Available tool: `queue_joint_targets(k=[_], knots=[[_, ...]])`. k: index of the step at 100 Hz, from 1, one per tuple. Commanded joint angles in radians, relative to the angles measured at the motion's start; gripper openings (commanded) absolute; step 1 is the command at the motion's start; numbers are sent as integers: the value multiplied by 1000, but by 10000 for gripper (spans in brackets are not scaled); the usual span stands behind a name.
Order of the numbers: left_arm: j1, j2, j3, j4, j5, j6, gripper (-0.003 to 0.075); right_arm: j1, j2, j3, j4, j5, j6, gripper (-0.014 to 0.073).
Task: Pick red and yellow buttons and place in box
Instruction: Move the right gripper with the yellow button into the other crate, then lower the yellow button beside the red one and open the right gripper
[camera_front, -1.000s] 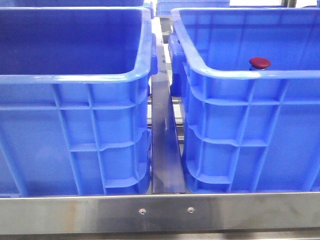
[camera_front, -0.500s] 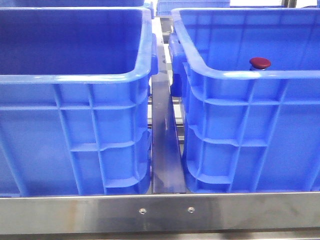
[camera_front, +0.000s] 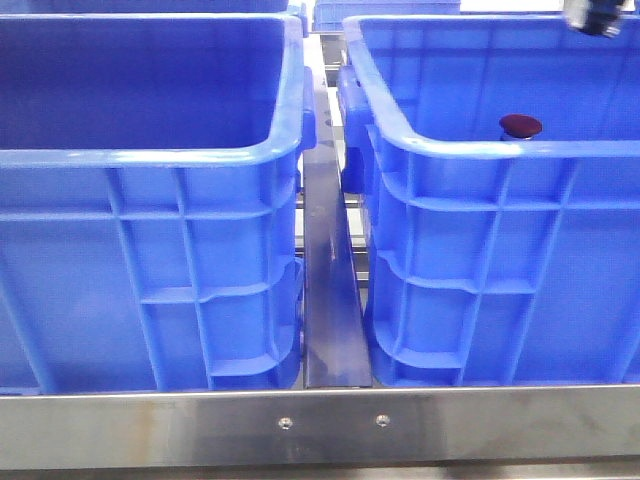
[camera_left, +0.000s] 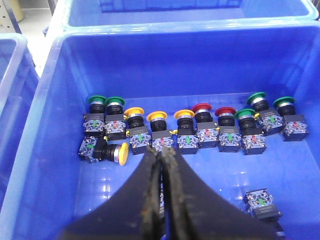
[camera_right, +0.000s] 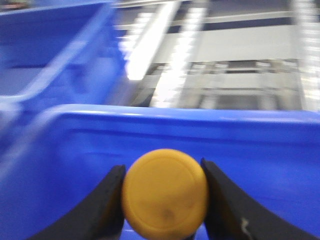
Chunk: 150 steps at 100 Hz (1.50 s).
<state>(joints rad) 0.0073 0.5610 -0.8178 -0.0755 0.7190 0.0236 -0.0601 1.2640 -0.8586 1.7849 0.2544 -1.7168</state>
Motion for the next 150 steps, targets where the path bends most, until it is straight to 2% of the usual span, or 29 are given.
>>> queue_joint_targets(k=[1, 22, 66, 135, 142, 150], knots=[[2, 2, -26, -12, -70, -12, -19, -9, 11, -32, 108, -51, -78, 147], [2, 2, -26, -14, -70, -12, -19, -9, 151, -59, 134, -39, -166, 139], [2, 2, -26, -14, -70, -12, -19, -9, 399, -210, 134, 40, -184, 139], [2, 2, -26, -16, -70, -12, -19, -9, 502, -247, 134, 23, -184, 144], [2, 2, -26, -18, -70, -12, -19, -9, 501, -247, 134, 23, -184, 171], [2, 2, -26, -18, -70, -12, -19, -9, 499, -247, 134, 23, -179, 257]])
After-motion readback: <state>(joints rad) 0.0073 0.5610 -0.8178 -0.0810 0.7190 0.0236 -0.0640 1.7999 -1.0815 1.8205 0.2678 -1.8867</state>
